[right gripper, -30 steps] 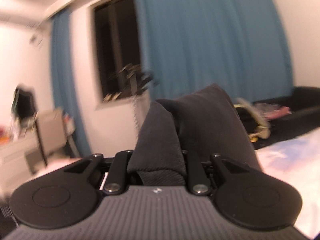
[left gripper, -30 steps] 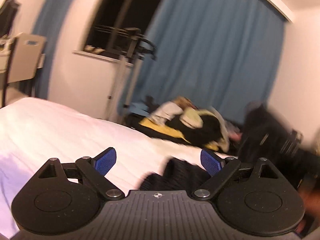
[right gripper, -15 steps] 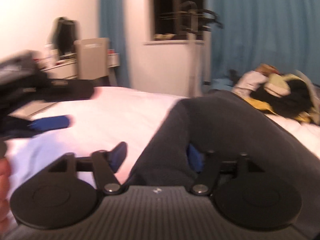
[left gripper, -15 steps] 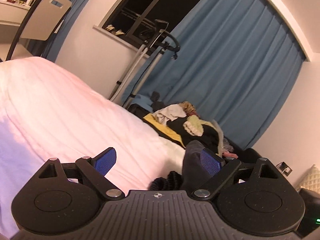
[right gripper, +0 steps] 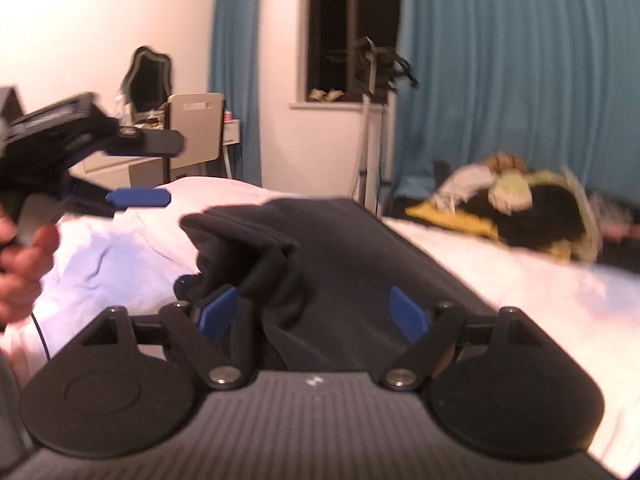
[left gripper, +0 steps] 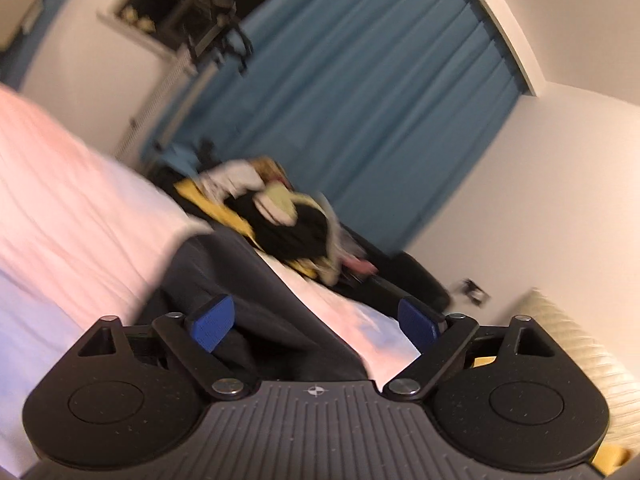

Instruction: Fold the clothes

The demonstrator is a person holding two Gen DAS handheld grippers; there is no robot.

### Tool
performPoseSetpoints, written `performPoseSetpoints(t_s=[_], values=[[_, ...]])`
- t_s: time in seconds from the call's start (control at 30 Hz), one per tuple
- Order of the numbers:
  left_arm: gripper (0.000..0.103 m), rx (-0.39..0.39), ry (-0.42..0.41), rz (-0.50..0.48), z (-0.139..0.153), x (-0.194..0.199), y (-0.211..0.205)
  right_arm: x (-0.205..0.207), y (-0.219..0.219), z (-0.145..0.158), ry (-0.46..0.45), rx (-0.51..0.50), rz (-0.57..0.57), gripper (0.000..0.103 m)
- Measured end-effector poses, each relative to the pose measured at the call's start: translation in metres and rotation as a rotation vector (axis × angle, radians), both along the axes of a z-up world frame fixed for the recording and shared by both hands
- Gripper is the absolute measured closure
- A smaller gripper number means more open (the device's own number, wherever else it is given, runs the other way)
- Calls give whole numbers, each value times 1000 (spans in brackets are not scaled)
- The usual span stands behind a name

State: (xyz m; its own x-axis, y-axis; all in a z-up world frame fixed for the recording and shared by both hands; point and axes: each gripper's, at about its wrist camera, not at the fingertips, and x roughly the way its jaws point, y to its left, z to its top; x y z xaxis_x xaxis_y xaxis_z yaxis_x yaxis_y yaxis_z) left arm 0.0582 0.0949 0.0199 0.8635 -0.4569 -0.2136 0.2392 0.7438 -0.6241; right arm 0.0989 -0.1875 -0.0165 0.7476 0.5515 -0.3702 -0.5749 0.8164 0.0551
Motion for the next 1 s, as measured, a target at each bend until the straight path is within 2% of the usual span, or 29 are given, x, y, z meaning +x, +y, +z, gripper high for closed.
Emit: performPoseSetpoints(t_s=[0.07, 0.1, 0.23, 0.3, 0.33, 0.37, 0.4, 0.43, 0.5, 0.53, 0.57, 0.67, 0.7, 0.73, 0.77, 0.8, 0.83, 0.97, 1.0], values=[[20, -33, 48, -27, -12, 8, -8, 8, -2, -9, 83, 41, 29, 20], [21, -50, 70, -39, -18, 14, -10, 11, 2, -13, 104, 30, 48, 21], [22, -83, 143, -33, -46, 39, -11, 2, 39, -36, -2, -190, 141, 25], [17, -72, 168, -9, -57, 52, -10, 6, 57, -52, -12, -270, 157, 28], [16, -77, 183, 14, -62, 58, -6, 9, 60, -54, -12, -271, 151, 41], [16, -104, 200, 41, -67, 63, 0, 13, 63, -56, -11, -268, 145, 49], [16, -154, 218, 71, -74, 68, 8, 17, 61, -53, 5, -234, 139, 70], [16, -230, 237, 99, -82, 72, 18, 19, 58, -48, 23, -193, 134, 87], [16, -383, 258, 123, -96, 74, 36, 22, 52, -36, 61, -112, 124, 91], [16, -431, 259, 131, -100, 74, 42, 16, 48, -27, 42, -94, 124, 92], [16, -455, 259, 140, -103, 74, 46, 10, 46, -20, 23, -84, 122, 94], [20, -452, 256, 166, -109, 75, 54, -5, 38, -7, -22, -76, 129, 94], [26, -443, 264, 174, -111, 77, 55, -7, 39, -9, -43, -108, 135, 95], [44, -419, 271, 188, -112, 79, 55, -8, 43, -13, -59, -155, 145, 95], [56, -392, 268, 197, -111, 79, 55, -8, 46, -17, -55, -189, 158, 95], [77, -361, 253, 200, -107, 79, 55, -8, 49, -21, -36, -197, 165, 94], [91, -329, 237, 204, -104, 78, 56, -8, 52, -23, -39, -207, 168, 94], [93, -344, 115, 172, -86, 68, 61, -20, 60, -24, -97, -250, 186, 94], [93, -315, 108, 179, -83, 67, 61, -25, 61, -22, -122, -260, 193, 94]])
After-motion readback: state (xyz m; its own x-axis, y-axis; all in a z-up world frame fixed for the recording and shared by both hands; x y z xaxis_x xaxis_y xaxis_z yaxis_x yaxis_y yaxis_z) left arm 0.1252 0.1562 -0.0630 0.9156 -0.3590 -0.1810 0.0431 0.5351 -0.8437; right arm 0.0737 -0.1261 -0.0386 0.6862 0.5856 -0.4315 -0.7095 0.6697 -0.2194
